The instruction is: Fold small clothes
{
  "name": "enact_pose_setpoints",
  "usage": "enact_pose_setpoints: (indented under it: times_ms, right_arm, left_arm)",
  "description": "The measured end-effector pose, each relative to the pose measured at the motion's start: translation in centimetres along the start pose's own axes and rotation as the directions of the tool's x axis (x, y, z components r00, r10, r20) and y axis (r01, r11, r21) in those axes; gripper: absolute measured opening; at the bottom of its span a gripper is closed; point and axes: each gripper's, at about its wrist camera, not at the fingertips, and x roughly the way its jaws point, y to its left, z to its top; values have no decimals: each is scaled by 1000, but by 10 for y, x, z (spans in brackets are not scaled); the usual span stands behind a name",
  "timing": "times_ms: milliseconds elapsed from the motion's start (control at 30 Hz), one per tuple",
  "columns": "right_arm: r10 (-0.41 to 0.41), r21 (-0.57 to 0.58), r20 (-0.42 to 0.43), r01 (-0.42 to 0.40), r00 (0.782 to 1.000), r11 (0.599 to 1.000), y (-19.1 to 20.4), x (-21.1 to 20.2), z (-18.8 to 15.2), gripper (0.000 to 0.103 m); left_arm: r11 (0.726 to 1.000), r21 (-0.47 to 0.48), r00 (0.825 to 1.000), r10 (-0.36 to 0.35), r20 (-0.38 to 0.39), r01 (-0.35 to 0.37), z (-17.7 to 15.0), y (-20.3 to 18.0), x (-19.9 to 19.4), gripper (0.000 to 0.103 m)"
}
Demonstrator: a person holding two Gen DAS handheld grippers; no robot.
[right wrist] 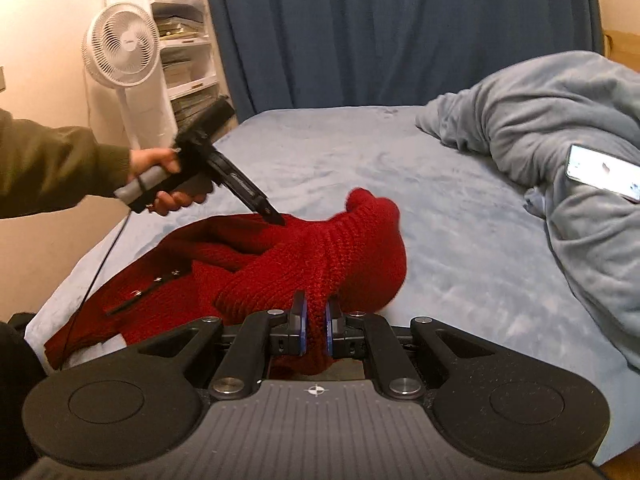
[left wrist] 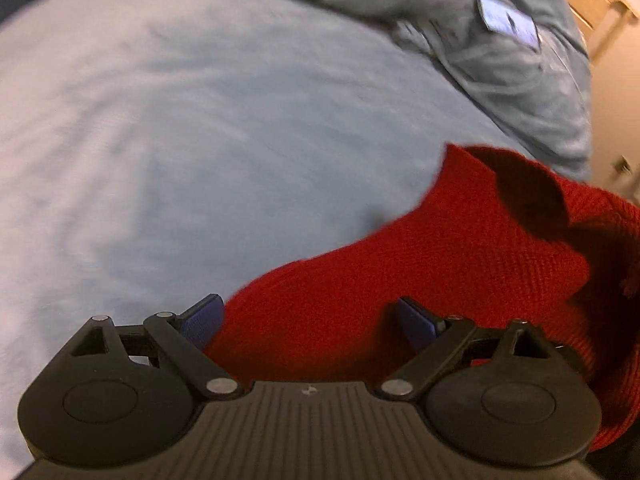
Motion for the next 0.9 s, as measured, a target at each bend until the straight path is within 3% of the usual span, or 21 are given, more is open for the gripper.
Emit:
enact_pose_setpoints:
  times_ms: [67, 100, 133, 200, 333, 433, 467, 567, 633, 700, 733, 767, 800, 900]
  right_arm:
    - [-1, 19, -3, 1, 1000, 1000, -6, 1, -1, 8]
    - [-5, 25, -8, 5, 1000, 1000, -7, 3, -1, 8]
    - [-9, 28, -12, 10, 1000, 1000, -8, 4, -2, 8]
    - [-14, 34, -21, 15, 1000, 999, -14, 6, -4, 8]
    - [-47, 50, -13, 47, 999, 998, -17, 7, 0, 8]
    - [-113, 66, -1, 113, 994, 991, -17, 8, 7, 8]
    - [-139, 77, 2, 138, 990, 987, -17, 10, 10, 8]
    - [-162, 101, 52, 156, 985, 983, -11, 10, 29, 8]
    - [-148, 65, 119, 141, 982, 988, 3, 5, 51, 8]
    - [-97, 14, 171, 96, 981, 995, 21, -4, 70, 8]
    - [-75, -24, 190, 81, 979, 996, 31, -10, 74, 8]
    - [-64, -43, 197, 73, 978, 996, 38, -15, 73, 8]
    - [-53, -49, 193, 64, 980, 997, 41, -20, 70, 8]
    - [-40, -55, 167, 49, 985, 997, 45, -32, 47, 8]
  left_arm:
    - [999, 37, 998, -32, -63, 34, 8, -8, 16, 94]
    - [998, 55, 997, -35, -71, 39, 9, -11, 20, 81]
    - [996, 76, 997, -52, -62, 57, 8, -15, 19, 65]
    - [995, 98, 1000, 7, -30, -4, 3, -21, 9, 10]
    - [995, 86, 996, 33, 84, -40, -28, -29, -43, 0]
    - [993, 58, 977, 88, 193, -101, -64, -47, -105, 0]
    - [990, 34, 963, 128, 237, -140, -79, -56, -128, 0]
    - [983, -78, 919, 182, 350, -165, -128, -74, -191, 0]
    - [980, -127, 907, 191, 375, -154, -154, -82, -214, 0]
    - [967, -177, 870, 244, 428, -185, -171, -88, -226, 3]
    - [964, -199, 864, 250, 437, -178, -173, -84, -228, 7]
    - [963, -217, 868, 241, 435, -159, -171, -79, -226, 24]
    - [963, -233, 873, 225, 434, -133, -166, -74, -222, 47]
    - [972, -212, 889, 183, 419, -100, -138, -63, -203, 87]
